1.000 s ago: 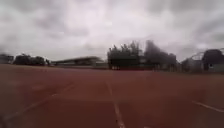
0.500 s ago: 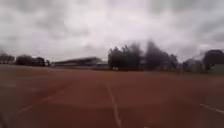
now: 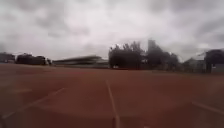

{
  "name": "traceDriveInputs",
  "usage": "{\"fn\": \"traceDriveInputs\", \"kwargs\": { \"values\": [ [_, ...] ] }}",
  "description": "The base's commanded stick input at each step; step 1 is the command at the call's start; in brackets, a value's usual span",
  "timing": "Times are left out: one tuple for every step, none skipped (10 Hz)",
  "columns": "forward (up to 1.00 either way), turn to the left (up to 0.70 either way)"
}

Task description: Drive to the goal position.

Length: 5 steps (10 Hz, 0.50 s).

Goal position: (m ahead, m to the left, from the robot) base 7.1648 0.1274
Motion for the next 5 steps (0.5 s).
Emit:
{"fn": "traceDriveInputs", "kwargs": {
  "values": [
    [0.7, 0.0],
    [0.7, 0.0],
    [0.7, 0.0],
    [0.7, 0.0],
    [0.7, 0.0]
  ]
}}
